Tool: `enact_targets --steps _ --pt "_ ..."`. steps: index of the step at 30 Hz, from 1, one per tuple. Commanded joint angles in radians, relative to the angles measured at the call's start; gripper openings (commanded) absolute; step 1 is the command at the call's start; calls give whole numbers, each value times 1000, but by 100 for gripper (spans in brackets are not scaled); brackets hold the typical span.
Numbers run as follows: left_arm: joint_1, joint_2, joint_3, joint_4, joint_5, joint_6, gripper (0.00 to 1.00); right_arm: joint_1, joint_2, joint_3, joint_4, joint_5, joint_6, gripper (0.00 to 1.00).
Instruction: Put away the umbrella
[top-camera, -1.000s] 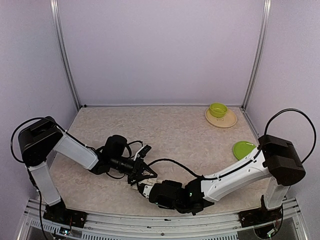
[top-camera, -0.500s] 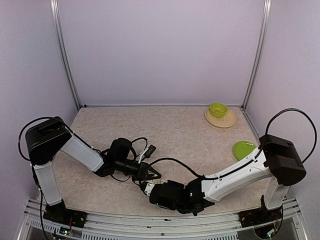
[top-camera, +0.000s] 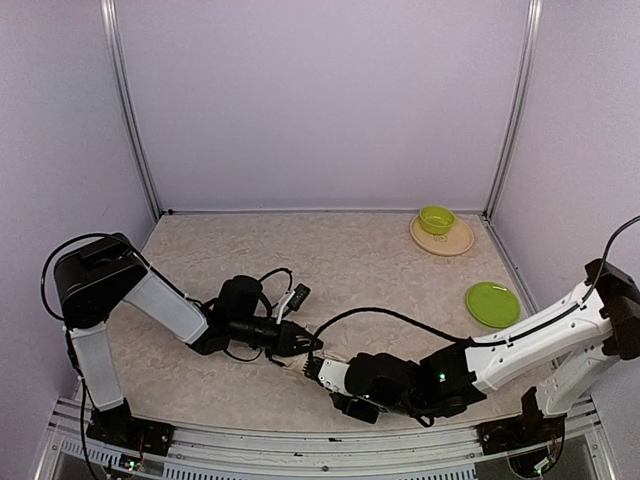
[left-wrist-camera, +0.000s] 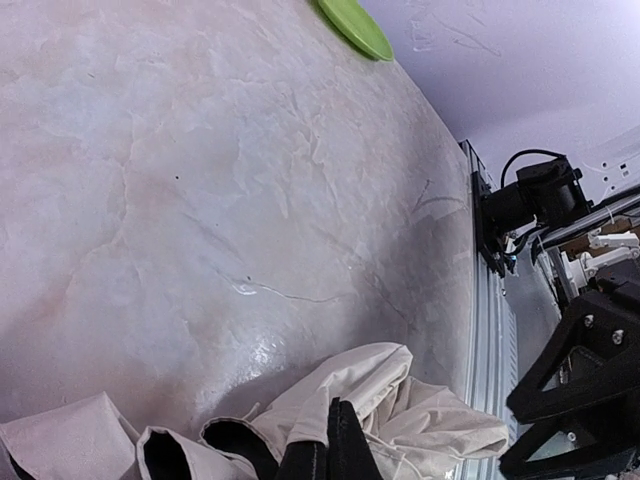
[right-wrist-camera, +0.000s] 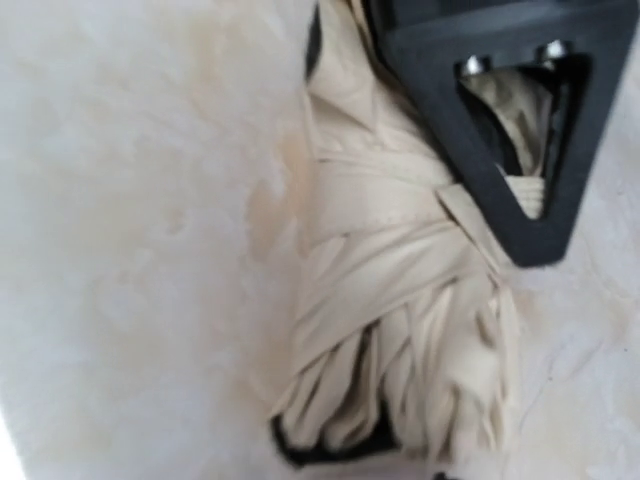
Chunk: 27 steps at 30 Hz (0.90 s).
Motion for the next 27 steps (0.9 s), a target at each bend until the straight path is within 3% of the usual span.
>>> enact_targets --steps 1,4,8,14,16,27 --pt "25 84 -46 -203 -131 42 0 -5 -138 -70 74 -105 -15 47" --pt "24 87 -42 -201 -125 41 0 -34 -229 -103 134 -212 -13 47" --pt "23 93 -41 -187 -107 28 0 -212 -266 -111 240 -507 99 57" --pt "25 86 -41 -174 -105 22 0 -282 -143 -85 286 -381 240 74" --pt "26 86 -40 -172 -99 18 0 -302 -75 -76 294 -394 286 99" --pt "28 88 -36 -155 -75 6 0 -296 209 94 278 -359 275 100"
